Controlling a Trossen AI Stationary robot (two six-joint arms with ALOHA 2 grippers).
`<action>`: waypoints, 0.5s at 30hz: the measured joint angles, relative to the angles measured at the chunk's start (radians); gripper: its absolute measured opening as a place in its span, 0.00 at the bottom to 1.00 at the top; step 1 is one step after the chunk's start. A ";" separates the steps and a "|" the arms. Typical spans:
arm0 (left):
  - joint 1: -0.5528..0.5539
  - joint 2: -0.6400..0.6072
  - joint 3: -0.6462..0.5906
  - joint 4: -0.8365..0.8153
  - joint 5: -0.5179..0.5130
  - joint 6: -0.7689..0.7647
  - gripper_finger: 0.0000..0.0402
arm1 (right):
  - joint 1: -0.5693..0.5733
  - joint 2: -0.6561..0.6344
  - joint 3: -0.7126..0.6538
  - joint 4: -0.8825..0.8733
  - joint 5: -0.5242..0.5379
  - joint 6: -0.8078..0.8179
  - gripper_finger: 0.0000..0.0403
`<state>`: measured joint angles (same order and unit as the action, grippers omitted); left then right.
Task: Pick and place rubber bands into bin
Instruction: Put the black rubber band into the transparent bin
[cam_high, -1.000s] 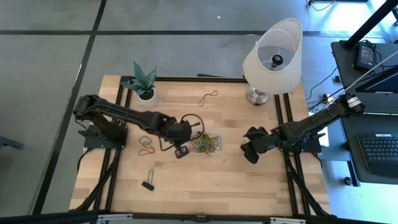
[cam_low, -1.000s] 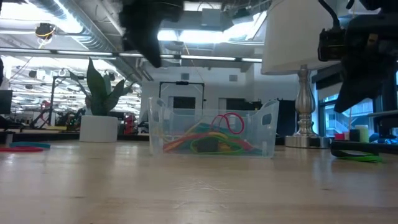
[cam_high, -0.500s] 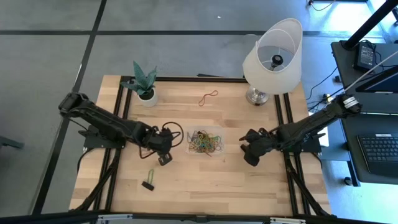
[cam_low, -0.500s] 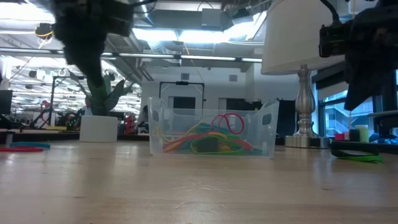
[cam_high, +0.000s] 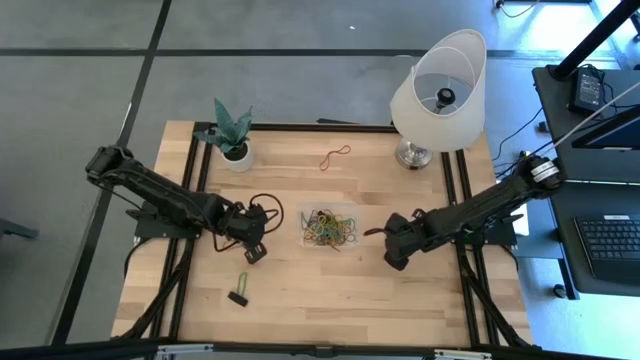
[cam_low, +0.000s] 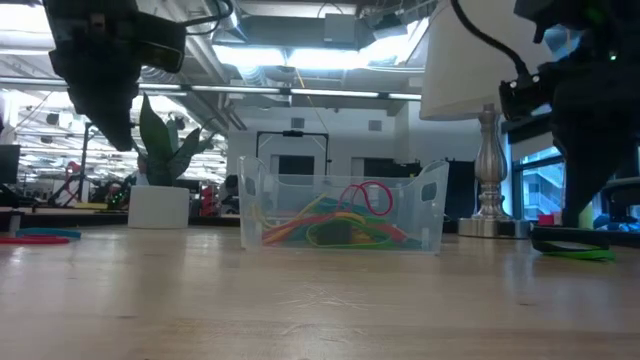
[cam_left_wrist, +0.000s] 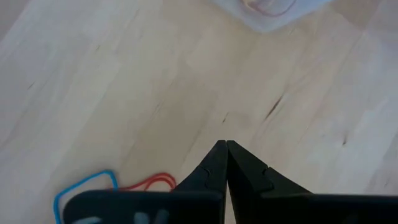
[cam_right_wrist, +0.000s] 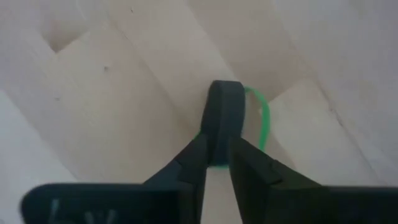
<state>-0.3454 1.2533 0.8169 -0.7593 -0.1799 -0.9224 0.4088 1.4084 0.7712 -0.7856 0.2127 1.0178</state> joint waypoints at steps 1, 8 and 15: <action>-0.001 0.000 0.000 0.000 0.002 0.006 0.01 | 0.000 0.014 0.000 0.012 0.000 0.002 0.19; -0.008 0.000 0.000 -0.002 0.018 0.035 0.01 | 0.000 0.099 0.000 0.027 0.003 0.006 0.26; -0.014 0.000 0.000 -0.004 0.034 0.072 0.01 | 0.000 0.164 -0.001 0.035 0.003 0.099 0.14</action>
<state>-0.3592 1.2533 0.8169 -0.7633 -0.1459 -0.8500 0.4088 1.5723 0.7700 -0.7506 0.2153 1.1170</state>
